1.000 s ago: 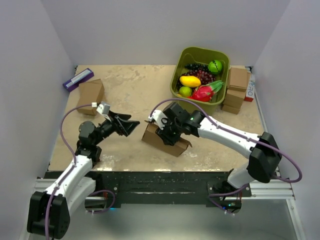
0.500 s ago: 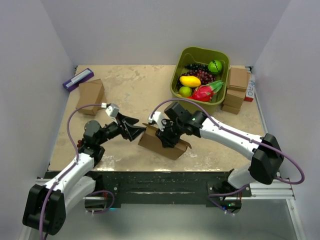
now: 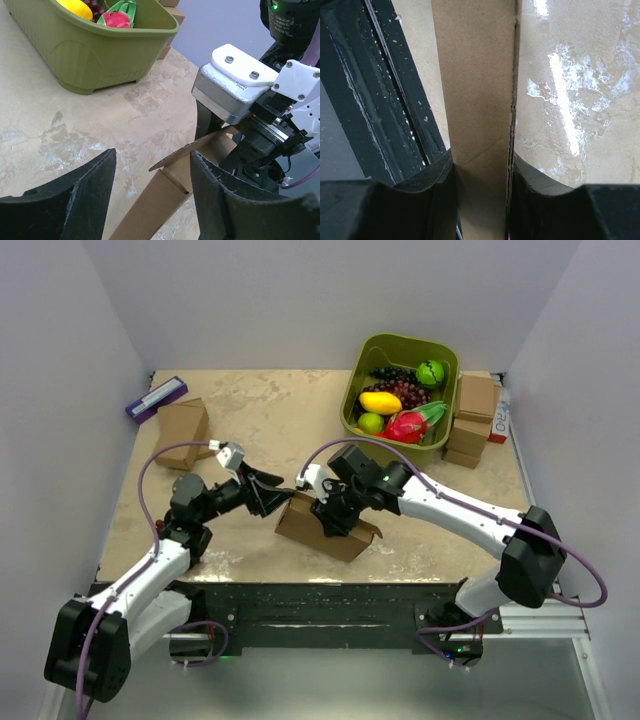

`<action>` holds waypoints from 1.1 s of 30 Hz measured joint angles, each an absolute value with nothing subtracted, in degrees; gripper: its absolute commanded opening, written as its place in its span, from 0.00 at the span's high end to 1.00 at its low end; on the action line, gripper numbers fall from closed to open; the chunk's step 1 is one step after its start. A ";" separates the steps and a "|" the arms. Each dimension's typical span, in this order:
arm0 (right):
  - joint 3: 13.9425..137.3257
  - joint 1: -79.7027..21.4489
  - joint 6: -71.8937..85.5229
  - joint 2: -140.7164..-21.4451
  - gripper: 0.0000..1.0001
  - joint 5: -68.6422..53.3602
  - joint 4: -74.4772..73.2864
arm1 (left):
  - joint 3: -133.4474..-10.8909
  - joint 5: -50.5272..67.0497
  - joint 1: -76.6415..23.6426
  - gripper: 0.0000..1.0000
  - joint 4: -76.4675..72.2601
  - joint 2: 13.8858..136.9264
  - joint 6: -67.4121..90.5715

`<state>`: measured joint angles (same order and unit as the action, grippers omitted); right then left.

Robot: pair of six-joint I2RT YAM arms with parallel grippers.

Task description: Fold the paper box

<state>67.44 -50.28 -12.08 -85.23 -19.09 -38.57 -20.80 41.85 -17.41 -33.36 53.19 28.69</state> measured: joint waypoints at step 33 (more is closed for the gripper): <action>67.46 -49.98 -11.97 -86.70 0.74 -18.48 -38.79 | -25.08 32.32 -26.37 0.86 -19.44 49.95 19.09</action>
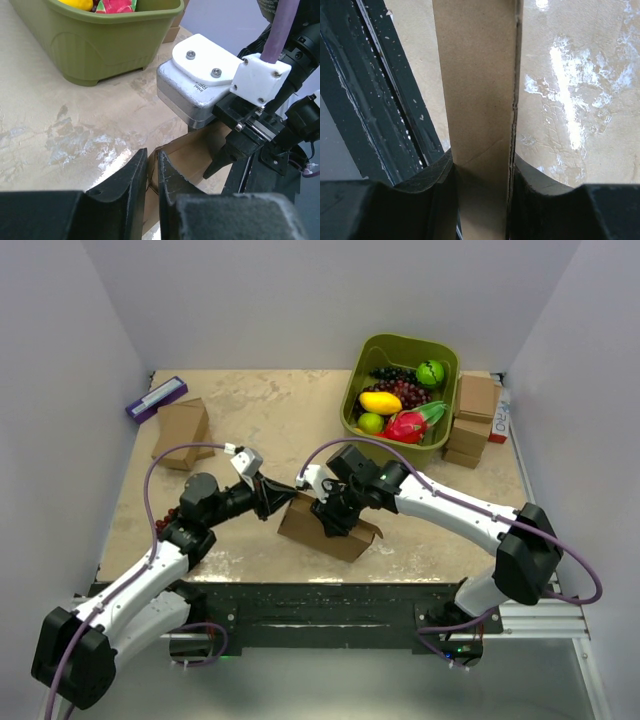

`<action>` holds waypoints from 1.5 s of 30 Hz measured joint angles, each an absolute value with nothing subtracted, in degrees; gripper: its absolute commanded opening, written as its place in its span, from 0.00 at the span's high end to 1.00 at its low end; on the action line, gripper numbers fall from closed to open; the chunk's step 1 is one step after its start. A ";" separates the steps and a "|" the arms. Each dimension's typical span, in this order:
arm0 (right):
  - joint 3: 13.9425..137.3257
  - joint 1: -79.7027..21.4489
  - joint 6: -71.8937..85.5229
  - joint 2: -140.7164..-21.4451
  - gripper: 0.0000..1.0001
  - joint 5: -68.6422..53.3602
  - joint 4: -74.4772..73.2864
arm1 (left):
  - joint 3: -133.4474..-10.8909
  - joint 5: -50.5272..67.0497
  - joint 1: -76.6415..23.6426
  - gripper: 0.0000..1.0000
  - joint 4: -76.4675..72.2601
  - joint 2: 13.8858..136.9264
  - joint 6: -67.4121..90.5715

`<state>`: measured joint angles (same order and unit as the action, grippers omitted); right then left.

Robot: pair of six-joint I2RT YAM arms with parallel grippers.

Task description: Fold the paper box

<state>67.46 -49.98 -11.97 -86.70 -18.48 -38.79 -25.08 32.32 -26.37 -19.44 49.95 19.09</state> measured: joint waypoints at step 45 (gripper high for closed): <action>67.51 -51.11 -10.15 -88.88 0.77 -11.33 -40.32 | -10.74 -3.51 -44.56 1.00 -36.97 49.69 30.63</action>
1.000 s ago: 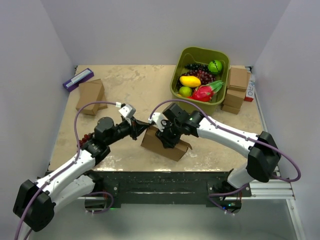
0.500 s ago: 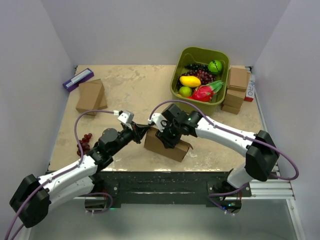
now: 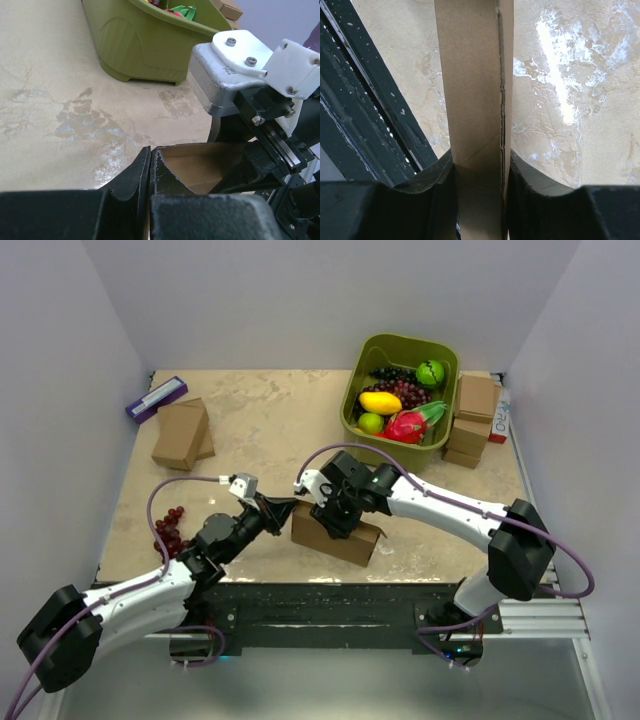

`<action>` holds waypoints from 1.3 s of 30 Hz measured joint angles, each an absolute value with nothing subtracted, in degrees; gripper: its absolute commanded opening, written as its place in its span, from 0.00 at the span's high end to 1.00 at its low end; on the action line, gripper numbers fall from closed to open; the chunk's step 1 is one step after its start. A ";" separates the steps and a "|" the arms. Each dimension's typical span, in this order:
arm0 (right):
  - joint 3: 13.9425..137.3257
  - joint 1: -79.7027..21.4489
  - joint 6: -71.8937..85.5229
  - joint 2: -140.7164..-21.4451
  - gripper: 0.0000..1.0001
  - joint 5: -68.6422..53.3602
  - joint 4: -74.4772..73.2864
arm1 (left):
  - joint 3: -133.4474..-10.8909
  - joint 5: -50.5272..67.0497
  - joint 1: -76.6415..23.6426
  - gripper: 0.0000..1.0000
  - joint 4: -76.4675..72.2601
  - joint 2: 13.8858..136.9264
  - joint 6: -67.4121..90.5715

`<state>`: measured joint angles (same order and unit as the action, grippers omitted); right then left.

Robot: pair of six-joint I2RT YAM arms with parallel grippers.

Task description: Fold the paper box

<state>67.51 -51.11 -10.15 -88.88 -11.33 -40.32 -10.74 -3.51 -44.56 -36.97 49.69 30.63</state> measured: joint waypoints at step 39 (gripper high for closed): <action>67.51 -51.18 -9.91 -89.12 0.77 -10.83 -41.15 | -7.35 -12.82 -49.74 1.00 -48.16 54.87 35.64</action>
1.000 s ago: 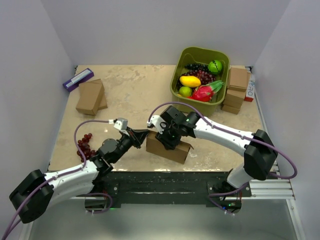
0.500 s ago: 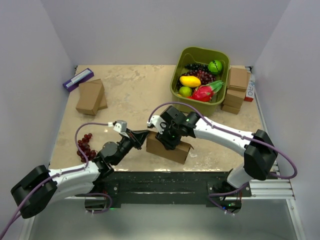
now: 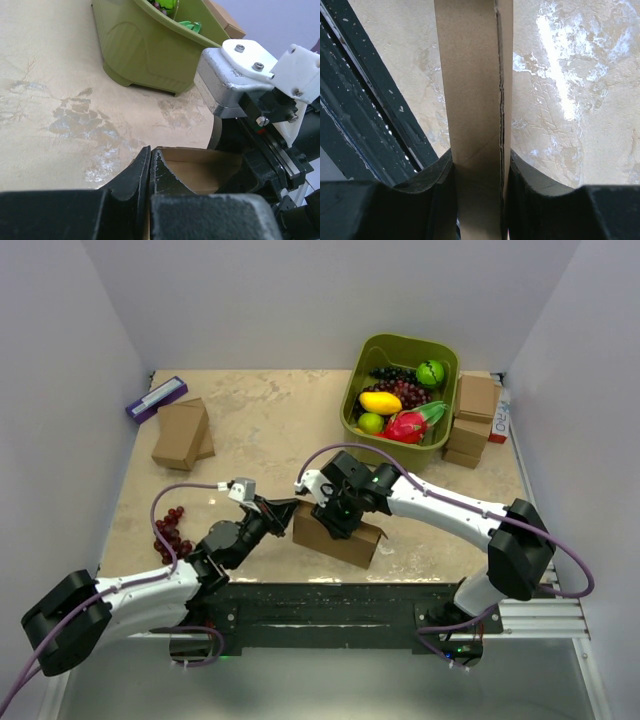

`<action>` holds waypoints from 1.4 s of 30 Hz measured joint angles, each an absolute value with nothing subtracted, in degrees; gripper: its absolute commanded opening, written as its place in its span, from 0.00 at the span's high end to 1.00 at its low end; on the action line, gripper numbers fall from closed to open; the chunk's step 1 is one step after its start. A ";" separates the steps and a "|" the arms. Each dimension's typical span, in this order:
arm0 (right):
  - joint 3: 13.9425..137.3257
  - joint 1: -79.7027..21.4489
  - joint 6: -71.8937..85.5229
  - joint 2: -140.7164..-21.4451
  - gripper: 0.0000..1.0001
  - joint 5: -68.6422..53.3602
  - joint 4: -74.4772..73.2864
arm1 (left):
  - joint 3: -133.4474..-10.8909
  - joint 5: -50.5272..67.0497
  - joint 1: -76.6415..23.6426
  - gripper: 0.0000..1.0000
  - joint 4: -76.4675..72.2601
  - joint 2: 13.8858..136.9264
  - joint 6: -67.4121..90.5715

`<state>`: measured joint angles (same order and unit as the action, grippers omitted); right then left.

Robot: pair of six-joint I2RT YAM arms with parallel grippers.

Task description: Fold the paper box

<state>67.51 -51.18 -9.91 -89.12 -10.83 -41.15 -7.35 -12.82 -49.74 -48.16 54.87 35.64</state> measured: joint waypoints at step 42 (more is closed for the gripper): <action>66.72 -52.14 -9.06 -88.40 0.79 -8.40 -39.77 | -5.48 -12.93 -51.03 1.00 -50.52 54.57 29.54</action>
<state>66.72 -52.14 -9.06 -88.40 -8.40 -39.77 -5.48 -12.93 -51.03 -50.52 54.57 29.54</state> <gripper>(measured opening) 0.378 0.021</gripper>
